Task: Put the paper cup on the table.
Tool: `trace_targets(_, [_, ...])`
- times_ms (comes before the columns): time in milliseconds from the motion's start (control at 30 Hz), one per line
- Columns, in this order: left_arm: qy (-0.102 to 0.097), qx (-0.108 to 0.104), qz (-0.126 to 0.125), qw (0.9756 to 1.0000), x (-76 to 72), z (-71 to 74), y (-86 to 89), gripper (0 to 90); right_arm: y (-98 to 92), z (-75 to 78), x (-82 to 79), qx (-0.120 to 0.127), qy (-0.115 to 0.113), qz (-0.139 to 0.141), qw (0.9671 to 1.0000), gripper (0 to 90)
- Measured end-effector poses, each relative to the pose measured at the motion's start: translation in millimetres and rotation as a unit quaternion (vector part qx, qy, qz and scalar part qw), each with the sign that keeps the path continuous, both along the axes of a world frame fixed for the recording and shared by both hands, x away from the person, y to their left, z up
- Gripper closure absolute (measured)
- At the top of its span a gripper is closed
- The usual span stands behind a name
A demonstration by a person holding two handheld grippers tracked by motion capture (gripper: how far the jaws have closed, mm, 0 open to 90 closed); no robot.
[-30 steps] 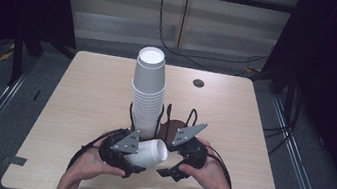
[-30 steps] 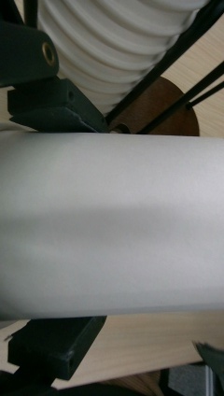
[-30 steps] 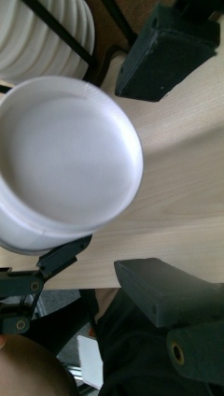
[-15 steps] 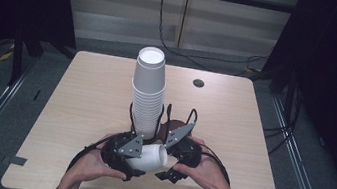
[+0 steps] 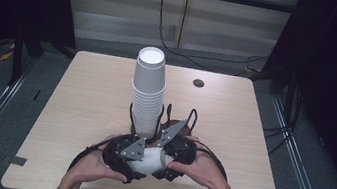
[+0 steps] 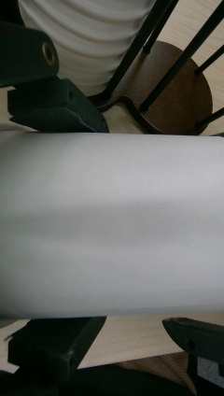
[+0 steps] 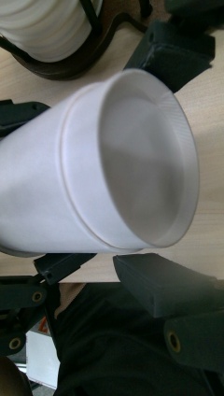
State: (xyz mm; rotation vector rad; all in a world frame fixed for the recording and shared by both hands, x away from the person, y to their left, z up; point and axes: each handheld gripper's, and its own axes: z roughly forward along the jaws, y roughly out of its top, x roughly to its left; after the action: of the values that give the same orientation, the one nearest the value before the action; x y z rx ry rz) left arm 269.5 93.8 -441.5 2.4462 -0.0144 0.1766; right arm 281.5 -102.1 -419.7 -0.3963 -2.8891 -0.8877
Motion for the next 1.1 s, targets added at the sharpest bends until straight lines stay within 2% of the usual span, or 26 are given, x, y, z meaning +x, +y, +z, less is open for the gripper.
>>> trace_targets(200, [-0.003, 0.01, -0.011, 0.9999, -2.6, 1.9, -1.9, 18.1, 4.7, 3.4, 1.3, -0.009, 0.003, 0.009, 0.9999, 18.0])
trace_targets(267, [-0.002, 0.014, -0.012, 0.9998, -2.9, 1.2, -2.4, 18.1, 5.4, 3.3, 1.7, -0.006, 0.007, 0.012, 0.9999, 21.1])
trace_targets(500, [0.003, 0.007, -0.015, 0.9999, -3.7, 0.0, -1.1, 17.9, 4.8, 1.9, 2.9, -0.01, 0.018, 0.016, 0.9997, 23.2])
trace_targets(633, [0.007, -0.001, -0.017, 0.9998, -3.5, -0.6, -0.7, 16.5, 3.8, 2.2, 3.5, -0.009, 0.02, 0.022, 0.9995, 23.7])
trace_targets(833, [0.01, -0.017, -0.024, 0.9995, -2.8, -1.1, 0.4, 14.8, 2.3, 4.5, 2.8, -0.011, 0.026, 0.014, 0.9995, 23.7])
trace_targets(933, [0.009, -0.037, -0.019, 0.9991, -2.7, -1.2, 2.2, 14.1, 2.2, 4.5, 2.1, -0.015, 0.029, 0.016, 0.9994, 23.7])
trace_targets(967, [0.008, -0.037, -0.019, 0.9991, -2.4, 0.1, 3.5, 14.1, 2.2, 4.4, 1.9, -0.015, 0.027, 0.015, 0.9994, 23.7])
trace_targets(1000, [0.009, -0.049, -0.021, 0.9985, -2.4, 0.8, 4.9, 14.1, 2.3, 4.3, 1.9, -0.014, 0.025, 0.015, 0.9995, 23.7])
trace_targets(1100, [0.015, -0.06, -0.024, 0.9978, -2.3, 2.3, 8.9, 13.9, 2.1, 5.7, 1.2, -0.009, 0.031, 0.016, 0.9994, 23.7])
